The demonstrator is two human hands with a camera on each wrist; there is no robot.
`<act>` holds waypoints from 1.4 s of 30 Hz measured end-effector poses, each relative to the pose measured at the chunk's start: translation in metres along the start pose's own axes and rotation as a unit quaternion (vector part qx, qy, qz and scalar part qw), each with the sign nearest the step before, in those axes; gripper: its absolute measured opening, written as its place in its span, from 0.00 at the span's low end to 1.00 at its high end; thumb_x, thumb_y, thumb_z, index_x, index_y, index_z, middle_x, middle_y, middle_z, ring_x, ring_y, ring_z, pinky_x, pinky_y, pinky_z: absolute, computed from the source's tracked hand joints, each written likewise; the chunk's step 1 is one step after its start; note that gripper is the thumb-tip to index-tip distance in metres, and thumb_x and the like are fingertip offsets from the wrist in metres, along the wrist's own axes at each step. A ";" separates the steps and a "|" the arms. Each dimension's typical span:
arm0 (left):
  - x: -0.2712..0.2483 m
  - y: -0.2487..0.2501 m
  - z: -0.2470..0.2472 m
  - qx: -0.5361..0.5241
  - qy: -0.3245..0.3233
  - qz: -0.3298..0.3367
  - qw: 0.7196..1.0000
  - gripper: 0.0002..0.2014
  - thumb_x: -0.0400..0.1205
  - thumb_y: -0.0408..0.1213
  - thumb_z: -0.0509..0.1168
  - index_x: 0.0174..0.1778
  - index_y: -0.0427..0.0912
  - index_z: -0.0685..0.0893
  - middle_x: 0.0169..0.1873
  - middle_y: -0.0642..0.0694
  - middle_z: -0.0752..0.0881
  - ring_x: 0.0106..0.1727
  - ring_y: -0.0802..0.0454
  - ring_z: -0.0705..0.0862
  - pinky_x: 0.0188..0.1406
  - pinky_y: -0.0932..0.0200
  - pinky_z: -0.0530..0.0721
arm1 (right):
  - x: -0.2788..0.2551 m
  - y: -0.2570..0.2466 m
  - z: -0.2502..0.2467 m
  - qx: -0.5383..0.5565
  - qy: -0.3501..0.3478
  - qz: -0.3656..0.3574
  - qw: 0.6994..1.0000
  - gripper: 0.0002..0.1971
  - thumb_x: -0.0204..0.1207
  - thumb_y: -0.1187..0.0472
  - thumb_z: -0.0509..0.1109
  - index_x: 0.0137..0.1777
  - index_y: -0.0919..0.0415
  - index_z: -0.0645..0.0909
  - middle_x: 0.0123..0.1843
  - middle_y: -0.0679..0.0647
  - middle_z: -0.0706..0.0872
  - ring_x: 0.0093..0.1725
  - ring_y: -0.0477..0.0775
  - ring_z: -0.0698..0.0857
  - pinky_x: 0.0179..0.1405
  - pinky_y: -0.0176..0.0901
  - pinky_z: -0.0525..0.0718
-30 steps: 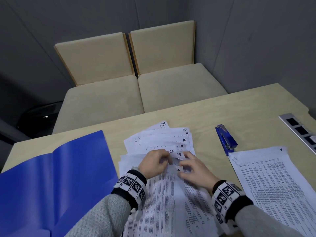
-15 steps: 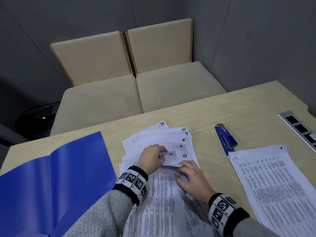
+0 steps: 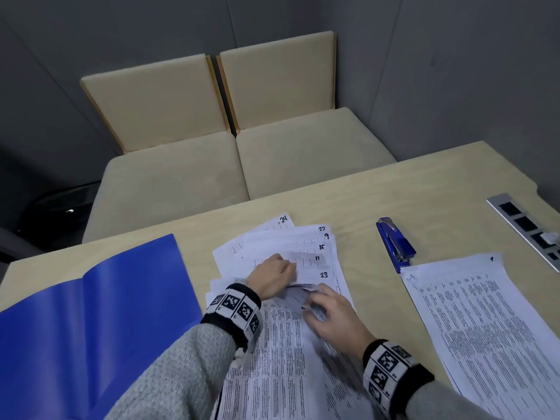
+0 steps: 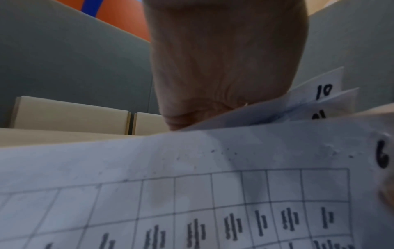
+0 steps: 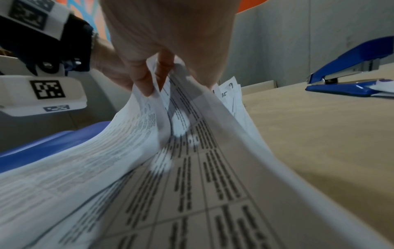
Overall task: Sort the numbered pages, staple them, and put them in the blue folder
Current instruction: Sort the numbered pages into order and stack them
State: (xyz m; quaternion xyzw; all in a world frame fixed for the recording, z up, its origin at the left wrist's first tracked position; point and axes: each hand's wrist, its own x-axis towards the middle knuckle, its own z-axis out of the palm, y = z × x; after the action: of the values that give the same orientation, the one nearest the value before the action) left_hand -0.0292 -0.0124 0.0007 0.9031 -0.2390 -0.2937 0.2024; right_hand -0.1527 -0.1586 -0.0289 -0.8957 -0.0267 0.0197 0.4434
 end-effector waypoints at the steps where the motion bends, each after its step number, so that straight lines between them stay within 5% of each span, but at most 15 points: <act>1: 0.001 0.002 0.000 0.014 -0.007 -0.004 1.000 0.24 0.87 0.47 0.45 0.50 0.39 0.85 0.50 0.39 0.81 0.58 0.46 0.77 0.57 0.53 0.74 | 0.000 0.000 0.001 0.002 0.002 0.001 1.000 0.03 0.75 0.59 0.69 0.41 0.57 0.80 0.40 0.42 0.72 0.40 0.35 0.75 0.41 0.24 0.70; 5: -0.002 0.001 0.003 0.049 0.046 0.019 0.998 0.23 0.87 0.49 0.48 0.45 0.41 0.87 0.49 0.41 0.81 0.51 0.45 0.78 0.54 0.51 0.75 | -0.002 0.001 0.001 0.008 0.007 0.003 1.000 0.04 0.76 0.59 0.69 0.42 0.59 0.81 0.43 0.43 0.75 0.41 0.36 0.76 0.43 0.23 0.71; 9: -0.005 -0.003 0.005 0.057 0.093 0.045 0.993 0.11 0.83 0.42 0.58 0.48 0.41 0.84 0.47 0.43 0.80 0.48 0.45 0.80 0.51 0.51 0.78 | -0.001 0.000 0.002 0.017 0.011 -0.002 1.000 0.04 0.75 0.60 0.69 0.42 0.59 0.82 0.43 0.44 0.76 0.42 0.37 0.77 0.43 0.22 0.71; 14: 0.005 -0.003 -0.014 0.036 0.022 0.029 0.999 0.12 0.76 0.41 0.71 0.54 0.43 0.83 0.46 0.46 0.86 0.45 0.49 0.83 0.48 0.56 0.81 | -0.003 -0.002 0.004 0.018 0.005 -0.006 1.000 0.06 0.76 0.59 0.69 0.42 0.61 0.81 0.42 0.40 0.74 0.43 0.36 0.76 0.43 0.23 0.71; 17: 0.010 0.001 -0.024 0.072 0.019 0.048 0.996 0.08 0.79 0.42 0.68 0.37 0.42 0.86 0.35 0.47 0.87 0.35 0.53 0.79 0.38 0.61 0.75 | 0.000 -0.004 0.000 0.034 0.011 -0.006 0.999 0.05 0.76 0.58 0.69 0.41 0.60 0.80 0.42 0.44 0.75 0.43 0.39 0.77 0.45 0.29 0.73; 20: 0.013 -0.002 -0.027 0.023 0.043 0.022 0.999 0.18 0.76 0.40 0.70 0.24 0.47 0.71 0.23 0.50 0.75 0.26 0.55 0.70 0.28 0.59 0.66 | 0.003 -0.002 0.000 0.020 0.021 -0.009 1.000 0.06 0.74 0.57 0.70 0.40 0.59 0.79 0.42 0.45 0.77 0.46 0.38 0.75 0.53 0.37 0.72; 23: 0.012 -0.004 -0.028 -0.011 0.047 -0.007 0.999 0.22 0.72 0.40 0.75 0.23 0.48 0.66 0.22 0.52 0.67 0.24 0.55 0.64 0.24 0.60 0.61 | 0.002 0.001 0.003 -0.017 0.027 -0.001 0.999 0.12 0.74 0.49 0.65 0.40 0.58 0.79 0.43 0.43 0.78 0.50 0.31 0.74 0.76 0.41 0.53; 26: 0.013 -0.005 -0.029 -0.041 0.054 -0.019 0.998 0.25 0.68 0.40 0.78 0.22 0.47 0.63 0.22 0.51 0.64 0.25 0.54 0.62 0.25 0.59 0.59 | 0.002 0.001 0.004 -0.025 0.038 0.007 0.999 0.15 0.73 0.45 0.62 0.40 0.56 0.79 0.42 0.39 0.77 0.51 0.32 0.76 0.78 0.35 0.36; 31: 0.010 -0.008 -0.028 -0.093 0.018 0.007 0.995 0.23 0.76 0.46 0.72 0.23 0.47 0.66 0.20 0.52 0.67 0.23 0.56 0.65 0.26 0.60 0.64 | 0.003 -0.001 0.002 0.008 0.044 -0.002 0.999 0.11 0.73 0.49 0.65 0.39 0.56 0.79 0.43 0.43 0.80 0.51 0.34 0.74 0.62 0.35 0.64; 34: 0.007 -0.002 -0.026 -0.097 0.002 -0.014 0.995 0.21 0.84 0.54 0.57 0.31 0.44 0.78 0.26 0.50 0.78 0.27 0.55 0.75 0.32 0.60 0.71 | 0.001 -0.001 0.001 -0.007 0.051 0.002 0.999 0.11 0.73 0.50 0.66 0.38 0.57 0.79 0.44 0.42 0.82 0.52 0.32 0.73 0.67 0.34 0.60; 37: 0.012 -0.004 -0.019 -0.043 0.034 -0.018 0.998 0.12 0.85 0.45 0.59 0.57 0.42 0.79 0.44 0.42 0.87 0.43 0.45 0.84 0.44 0.55 0.78 | 0.001 -0.003 0.000 0.009 0.046 0.007 0.999 0.06 0.74 0.61 0.71 0.40 0.63 0.81 0.42 0.43 0.80 0.48 0.36 0.75 0.53 0.24 0.69; 39: 0.015 -0.003 -0.016 0.001 0.000 -0.007 1.000 0.24 0.81 0.42 0.64 0.73 0.48 0.69 0.54 0.39 0.82 0.50 0.43 0.83 0.53 0.52 0.79 | 0.001 -0.005 -0.002 0.018 0.040 0.008 0.999 0.06 0.75 0.61 0.70 0.41 0.62 0.81 0.43 0.47 0.81 0.47 0.39 0.78 0.49 0.28 0.74; 42: 0.022 -0.001 -0.015 0.064 -0.011 -0.007 0.998 0.23 0.80 0.43 0.66 0.72 0.50 0.74 0.57 0.41 0.73 0.54 0.42 0.82 0.57 0.51 0.80 | 0.001 -0.004 -0.004 0.014 0.030 0.019 0.999 0.06 0.76 0.59 0.69 0.42 0.61 0.81 0.45 0.48 0.81 0.47 0.41 0.79 0.50 0.36 0.77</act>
State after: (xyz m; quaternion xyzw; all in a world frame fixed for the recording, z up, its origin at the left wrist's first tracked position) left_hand -0.0035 -0.0204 0.0016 0.9124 -0.2536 -0.2893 0.1396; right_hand -0.1513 -0.1588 -0.0231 -0.8898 0.0037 0.0019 0.4564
